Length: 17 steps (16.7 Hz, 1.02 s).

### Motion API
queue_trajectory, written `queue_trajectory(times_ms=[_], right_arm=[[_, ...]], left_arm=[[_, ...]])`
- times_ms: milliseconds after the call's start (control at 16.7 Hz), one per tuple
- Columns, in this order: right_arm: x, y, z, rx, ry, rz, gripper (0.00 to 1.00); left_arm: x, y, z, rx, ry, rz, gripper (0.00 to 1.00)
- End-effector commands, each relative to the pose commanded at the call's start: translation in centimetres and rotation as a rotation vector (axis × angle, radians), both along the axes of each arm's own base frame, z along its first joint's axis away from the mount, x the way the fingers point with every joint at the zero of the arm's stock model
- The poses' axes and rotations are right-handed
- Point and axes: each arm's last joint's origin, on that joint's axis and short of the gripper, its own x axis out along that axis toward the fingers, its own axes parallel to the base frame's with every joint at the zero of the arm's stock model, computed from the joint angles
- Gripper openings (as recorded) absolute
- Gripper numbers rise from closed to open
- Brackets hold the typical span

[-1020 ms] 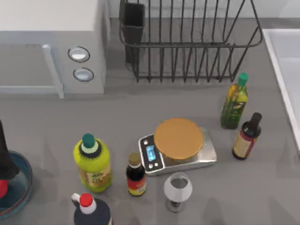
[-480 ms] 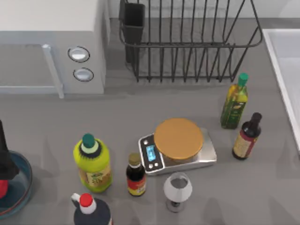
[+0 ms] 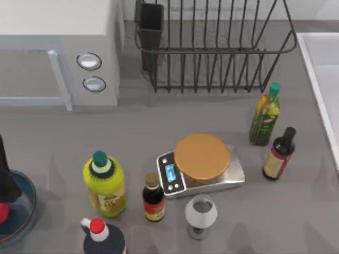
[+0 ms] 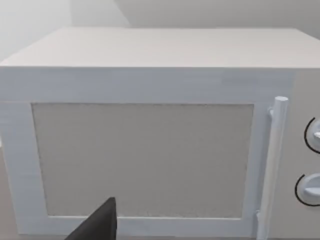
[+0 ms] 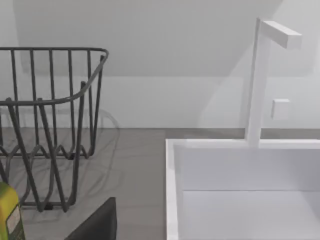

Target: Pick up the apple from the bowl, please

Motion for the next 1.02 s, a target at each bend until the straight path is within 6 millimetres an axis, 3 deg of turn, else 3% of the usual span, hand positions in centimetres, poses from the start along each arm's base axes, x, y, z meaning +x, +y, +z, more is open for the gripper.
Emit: queue_trajectory(times_ms=[540,780,1020], right_arm=[[0.0,0.0,0.0,0.0,0.0,0.0,1.0],[0.0,0.0,0.0,0.0,0.0,0.0,1.0],[0.0,0.0,0.0,0.0,0.0,0.0,1.0]], left_arm=[[0.1,0.1,0.8,0.006,0.07,0.004,1.0],[1.0,0.2,2.9,0.02,0.314,0.015,1.0],[3.8,0.6,4.9,0.032,0.678,0.02,1.0]])
